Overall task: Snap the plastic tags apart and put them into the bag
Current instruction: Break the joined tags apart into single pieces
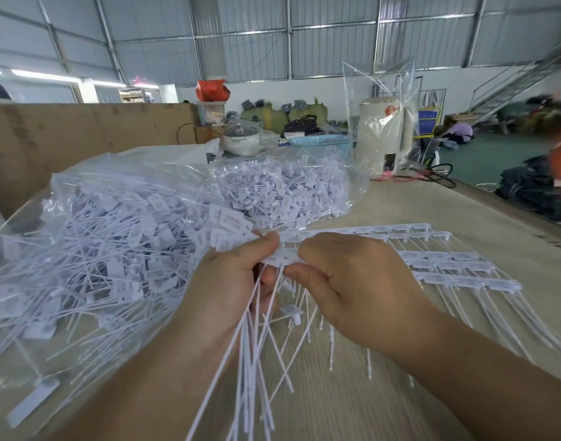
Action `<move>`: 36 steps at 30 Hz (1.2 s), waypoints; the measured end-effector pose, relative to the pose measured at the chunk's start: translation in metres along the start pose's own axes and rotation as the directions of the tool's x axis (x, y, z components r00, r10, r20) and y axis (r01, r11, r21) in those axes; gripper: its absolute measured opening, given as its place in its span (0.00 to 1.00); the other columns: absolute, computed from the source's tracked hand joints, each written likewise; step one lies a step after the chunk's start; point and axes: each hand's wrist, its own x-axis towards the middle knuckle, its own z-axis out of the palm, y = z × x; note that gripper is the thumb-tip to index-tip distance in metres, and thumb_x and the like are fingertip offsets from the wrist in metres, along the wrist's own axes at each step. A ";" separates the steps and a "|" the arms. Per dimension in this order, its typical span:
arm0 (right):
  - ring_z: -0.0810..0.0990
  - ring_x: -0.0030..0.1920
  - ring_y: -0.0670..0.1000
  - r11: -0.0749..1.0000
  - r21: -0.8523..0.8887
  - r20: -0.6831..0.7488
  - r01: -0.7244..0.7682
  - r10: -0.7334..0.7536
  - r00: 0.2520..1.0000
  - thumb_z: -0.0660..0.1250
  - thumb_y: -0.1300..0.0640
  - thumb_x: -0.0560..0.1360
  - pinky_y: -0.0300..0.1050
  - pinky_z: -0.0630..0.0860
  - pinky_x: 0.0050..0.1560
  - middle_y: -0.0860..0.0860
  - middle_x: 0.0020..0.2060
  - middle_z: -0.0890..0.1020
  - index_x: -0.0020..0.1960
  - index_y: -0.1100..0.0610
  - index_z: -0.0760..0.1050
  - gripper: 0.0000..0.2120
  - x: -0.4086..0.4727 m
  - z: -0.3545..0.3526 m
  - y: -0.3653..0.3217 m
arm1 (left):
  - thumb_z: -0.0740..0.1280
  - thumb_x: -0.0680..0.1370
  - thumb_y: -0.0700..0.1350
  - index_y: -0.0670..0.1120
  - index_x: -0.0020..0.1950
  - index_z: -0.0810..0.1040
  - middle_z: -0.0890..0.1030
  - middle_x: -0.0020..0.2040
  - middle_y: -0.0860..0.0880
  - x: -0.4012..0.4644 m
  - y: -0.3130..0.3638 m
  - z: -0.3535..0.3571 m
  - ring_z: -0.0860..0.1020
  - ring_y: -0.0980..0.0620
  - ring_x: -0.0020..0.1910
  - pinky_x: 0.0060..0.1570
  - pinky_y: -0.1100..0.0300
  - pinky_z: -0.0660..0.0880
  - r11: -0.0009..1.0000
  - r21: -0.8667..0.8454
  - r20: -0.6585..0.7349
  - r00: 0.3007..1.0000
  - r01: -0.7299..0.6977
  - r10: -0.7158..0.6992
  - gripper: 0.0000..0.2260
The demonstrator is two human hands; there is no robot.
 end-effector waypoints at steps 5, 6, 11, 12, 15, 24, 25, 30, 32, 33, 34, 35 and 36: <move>0.62 0.26 0.48 0.994 0.009 -0.150 -0.106 0.106 0.983 0.63 0.55 0.77 0.42 0.62 0.25 0.42 0.28 0.60 0.35 0.50 0.57 0.18 -0.003 0.006 -0.005 | 0.74 0.68 0.53 0.47 0.27 0.82 0.74 0.24 0.49 -0.011 0.003 0.010 0.71 0.52 0.20 0.24 0.63 0.70 0.992 -0.096 -0.026 0.996 0.082 -0.085 0.13; 0.61 0.25 0.45 0.988 0.047 -0.187 -0.146 0.153 0.970 0.63 0.55 0.77 0.42 0.61 0.25 0.43 0.26 0.59 0.34 0.48 0.55 0.19 -0.003 0.005 -0.006 | 0.74 0.70 0.52 0.47 0.30 0.83 0.74 0.25 0.49 -0.010 0.002 0.009 0.71 0.53 0.20 0.24 0.64 0.70 0.984 -0.137 -0.029 0.993 0.112 -0.117 0.12; 0.61 0.25 0.45 0.904 0.363 -0.217 -0.223 0.315 0.924 0.64 0.51 0.78 0.36 0.57 0.25 0.47 0.24 0.61 0.30 0.53 0.59 0.21 0.000 -0.007 0.002 | 0.70 0.75 0.52 0.42 0.43 0.84 0.76 0.30 0.48 -0.009 0.001 0.005 0.73 0.51 0.24 0.29 0.58 0.73 0.962 -0.170 -0.021 0.975 0.214 -0.220 0.13; 0.62 0.24 0.44 0.879 0.427 -0.154 -0.211 0.300 0.941 0.64 0.51 0.78 0.36 0.58 0.25 0.46 0.24 0.63 0.30 0.53 0.62 0.20 -0.002 -0.005 0.002 | 0.70 0.75 0.52 0.41 0.42 0.83 0.77 0.30 0.47 -0.012 0.000 0.008 0.74 0.51 0.25 0.27 0.59 0.74 0.974 -0.125 -0.019 0.981 0.188 -0.192 0.14; 0.70 0.25 0.46 0.795 0.562 0.007 -0.227 0.270 0.963 0.64 0.50 0.78 0.44 0.67 0.25 0.47 0.25 0.74 0.33 0.53 0.73 0.15 -0.006 0.005 -0.004 | 0.67 0.77 0.54 0.42 0.37 0.80 0.78 0.28 0.46 -0.023 0.000 0.019 0.75 0.54 0.25 0.24 0.65 0.72 0.993 0.115 0.037 0.999 -0.020 0.016 0.17; 0.76 0.35 0.53 0.672 0.671 0.040 -0.314 0.390 0.920 0.59 0.51 0.80 0.52 0.73 0.38 0.51 0.31 0.77 0.41 0.60 0.74 0.15 -0.004 0.010 0.001 | 0.61 0.75 0.60 0.52 0.47 0.83 0.85 0.40 0.52 -0.029 -0.002 0.027 0.83 0.58 0.39 0.37 0.62 0.80 0.938 0.262 0.154 0.970 -0.225 0.190 0.16; 0.75 0.36 0.56 0.658 0.682 0.046 -0.319 0.397 0.917 0.59 0.51 0.80 0.54 0.73 0.38 0.54 0.32 0.76 0.41 0.60 0.74 0.15 -0.004 0.010 0.001 | 0.62 0.73 0.60 0.54 0.48 0.83 0.85 0.42 0.51 -0.028 -0.004 0.027 0.83 0.57 0.40 0.34 0.60 0.80 0.956 0.213 0.157 0.973 -0.200 0.168 0.15; 0.71 0.32 0.53 0.621 0.705 0.060 -0.343 0.430 0.901 0.58 0.50 0.79 0.51 0.70 0.34 0.49 0.30 0.73 0.39 0.60 0.72 0.16 -0.004 0.012 -0.001 | 0.69 0.75 0.52 0.56 0.46 0.84 0.85 0.43 0.53 -0.028 -0.005 0.028 0.83 0.55 0.38 0.30 0.59 0.78 0.984 0.086 0.203 0.969 -0.159 0.139 0.04; 0.71 0.30 0.48 0.610 0.715 0.049 -0.342 0.444 0.895 0.58 0.50 0.79 0.46 0.70 0.31 0.46 0.28 0.72 0.38 0.58 0.71 0.16 -0.004 0.012 0.000 | 0.70 0.76 0.41 0.52 0.46 0.84 0.84 0.39 0.52 -0.026 -0.004 0.026 0.82 0.56 0.34 0.31 0.61 0.77 0.960 0.155 0.290 0.940 -0.233 0.181 0.07; 0.70 0.30 0.44 0.610 0.713 0.045 -0.345 0.452 0.891 0.58 0.50 0.79 0.40 0.69 0.31 0.44 0.28 0.71 0.37 0.56 0.70 0.15 -0.004 0.012 0.000 | 0.69 0.74 0.38 0.50 0.46 0.83 0.83 0.37 0.51 -0.025 -0.005 0.025 0.81 0.55 0.32 0.31 0.61 0.77 0.943 0.204 0.321 0.928 -0.264 0.190 0.07; 0.70 0.30 0.42 0.613 0.708 0.045 -0.350 0.456 0.889 0.58 0.51 0.80 0.36 0.68 0.31 0.43 0.27 0.71 0.36 0.55 0.70 0.15 -0.004 0.013 0.001 | 0.69 0.72 0.38 0.49 0.44 0.82 0.82 0.34 0.50 -0.024 -0.004 0.024 0.80 0.55 0.31 0.32 0.61 0.77 0.925 0.253 0.340 0.921 -0.283 0.189 0.07; 0.69 0.30 0.41 0.618 0.702 0.046 -0.354 0.457 0.888 0.59 0.51 0.80 0.34 0.67 0.32 0.42 0.27 0.71 0.36 0.54 0.70 0.15 -0.004 0.014 0.001 | 0.68 0.69 0.39 0.47 0.41 0.81 0.80 0.31 0.49 -0.024 -0.004 0.023 0.78 0.54 0.29 0.33 0.60 0.76 0.909 0.294 0.353 0.917 -0.296 0.184 0.05; 0.69 0.30 0.41 0.624 0.695 0.045 -0.357 0.457 0.888 0.59 0.50 0.80 0.33 0.67 0.32 0.42 0.27 0.71 0.36 0.53 0.70 0.15 -0.004 0.015 0.001 | 0.67 0.67 0.38 0.46 0.38 0.79 0.78 0.29 0.47 -0.023 -0.005 0.022 0.77 0.54 0.29 0.32 0.60 0.75 0.892 0.334 0.363 0.915 -0.304 0.176 0.04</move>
